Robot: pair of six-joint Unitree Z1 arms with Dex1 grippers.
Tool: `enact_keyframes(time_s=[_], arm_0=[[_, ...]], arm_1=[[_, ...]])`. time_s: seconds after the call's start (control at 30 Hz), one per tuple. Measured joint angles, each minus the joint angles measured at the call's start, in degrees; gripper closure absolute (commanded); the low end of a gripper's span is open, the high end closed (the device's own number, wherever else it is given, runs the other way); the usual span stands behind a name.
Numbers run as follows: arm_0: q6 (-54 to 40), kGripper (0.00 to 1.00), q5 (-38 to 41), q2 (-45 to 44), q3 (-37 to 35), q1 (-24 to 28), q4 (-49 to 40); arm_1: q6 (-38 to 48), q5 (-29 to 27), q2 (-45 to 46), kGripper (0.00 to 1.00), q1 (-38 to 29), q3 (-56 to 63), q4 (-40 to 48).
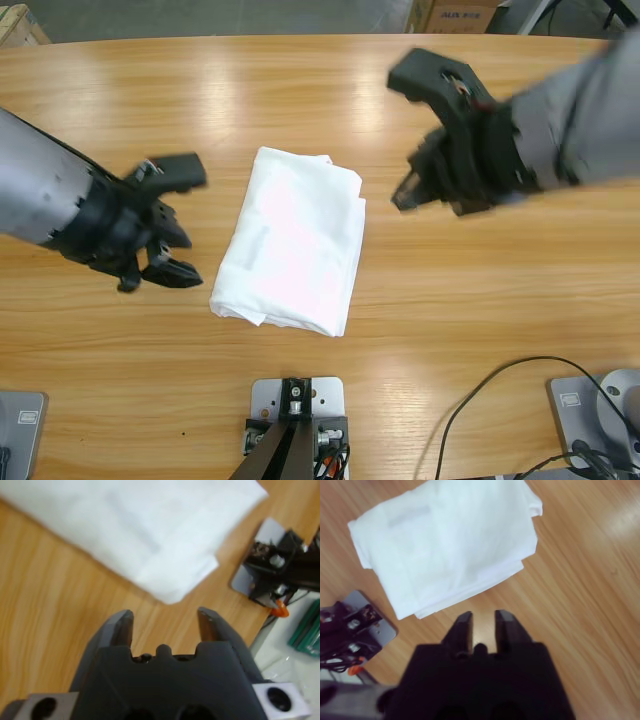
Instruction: Fold clothes
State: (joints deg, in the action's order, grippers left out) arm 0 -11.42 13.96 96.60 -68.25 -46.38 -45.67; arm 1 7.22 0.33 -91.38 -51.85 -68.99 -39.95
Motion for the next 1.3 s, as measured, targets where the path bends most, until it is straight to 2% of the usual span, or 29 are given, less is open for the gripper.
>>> enact_keyframes(time_s=[0.2, 0.37, 0.77, 0.97, 1.3], arm_0=[[-8.2, 1.0, -3.0, 3.2, 0.4, -1.5, 1.5], [-9.3, 1.0, -3.6, 6.4, 0.3, -2.1, 2.9], [-10.2, 1.0, -3.6, 12.2, -0.7, -5.4, 4.7], [-10.2, 1.0, -3.7, 15.8, -0.8, -6.8, 5.3], [-10.2, 1.0, -3.7, 16.9, -0.9, -6.8, 5.7]], arm_1=[[-6.0, 5.0, -10.1, 1.0, 6.3, -15.6, -10.5], [-7.0, 9.4, -19.3, 1.0, 6.9, -22.4, -11.1], [-7.2, 13.4, -30.4, 1.0, 9.5, -19.8, -0.5], [-7.2, 13.9, -33.1, 1.0, 11.4, -19.1, 0.9], [-8.2, 15.0, -35.7, 1.0, 14.7, -18.8, 2.4]])
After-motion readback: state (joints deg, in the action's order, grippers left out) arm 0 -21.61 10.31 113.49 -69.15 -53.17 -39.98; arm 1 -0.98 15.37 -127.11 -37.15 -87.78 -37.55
